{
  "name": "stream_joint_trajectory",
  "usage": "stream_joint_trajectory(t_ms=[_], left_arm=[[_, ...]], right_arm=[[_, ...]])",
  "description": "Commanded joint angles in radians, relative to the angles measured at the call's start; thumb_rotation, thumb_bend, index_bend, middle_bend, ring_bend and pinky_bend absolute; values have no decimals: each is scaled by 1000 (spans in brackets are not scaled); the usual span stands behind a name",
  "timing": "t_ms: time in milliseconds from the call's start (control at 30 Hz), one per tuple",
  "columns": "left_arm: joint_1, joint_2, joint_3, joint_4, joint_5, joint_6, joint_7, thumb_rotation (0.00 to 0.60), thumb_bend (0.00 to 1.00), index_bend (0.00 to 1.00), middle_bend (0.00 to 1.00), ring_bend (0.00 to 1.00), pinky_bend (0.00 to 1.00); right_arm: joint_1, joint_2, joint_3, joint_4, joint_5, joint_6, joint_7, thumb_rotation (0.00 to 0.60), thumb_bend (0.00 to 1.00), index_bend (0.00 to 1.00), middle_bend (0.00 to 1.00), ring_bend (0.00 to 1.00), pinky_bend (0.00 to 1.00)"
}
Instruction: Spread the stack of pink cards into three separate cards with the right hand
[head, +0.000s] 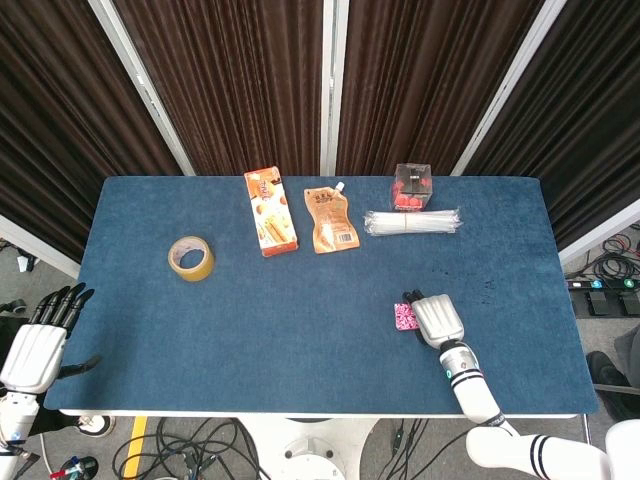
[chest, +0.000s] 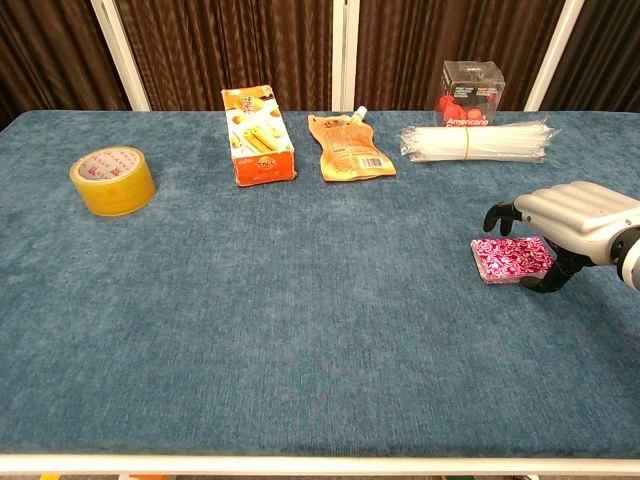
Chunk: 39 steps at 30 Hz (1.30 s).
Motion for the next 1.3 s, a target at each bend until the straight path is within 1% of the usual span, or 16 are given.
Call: stream_joint_trajectory(t_ms=[33, 533, 900, 1067, 1300], left_arm=[[0, 0, 0, 0, 0, 1, 0, 600, 0, 74, 32, 0, 97], [0, 0, -1, 1, 0, 0, -3, 600, 0, 73, 32, 0, 97], [0, -1, -1, 3, -3, -3, -2, 600, 0, 73, 32, 0, 97], [0, -1, -2, 4, -4, -2, -5, 600, 0, 73, 32, 0, 97], [-1, -1, -2, 4, -3, -3, -5, 600, 0, 73, 32, 0, 97]], right_arm=[[1, -1, -1, 1, 1, 1, -1, 600, 208, 255, 277, 720, 804], [4, -8, -3, 6, 1, 19, -8, 600, 225, 309, 318, 720, 804], [5, -18, -2, 17, 3, 27, -12, 600, 249, 383, 376, 721, 804], [4, -20, 1, 16, -11, 39, -5, 600, 275, 413, 402, 721, 804], [0, -16, 3, 12, -24, 50, 4, 600, 282, 427, 415, 721, 804]])
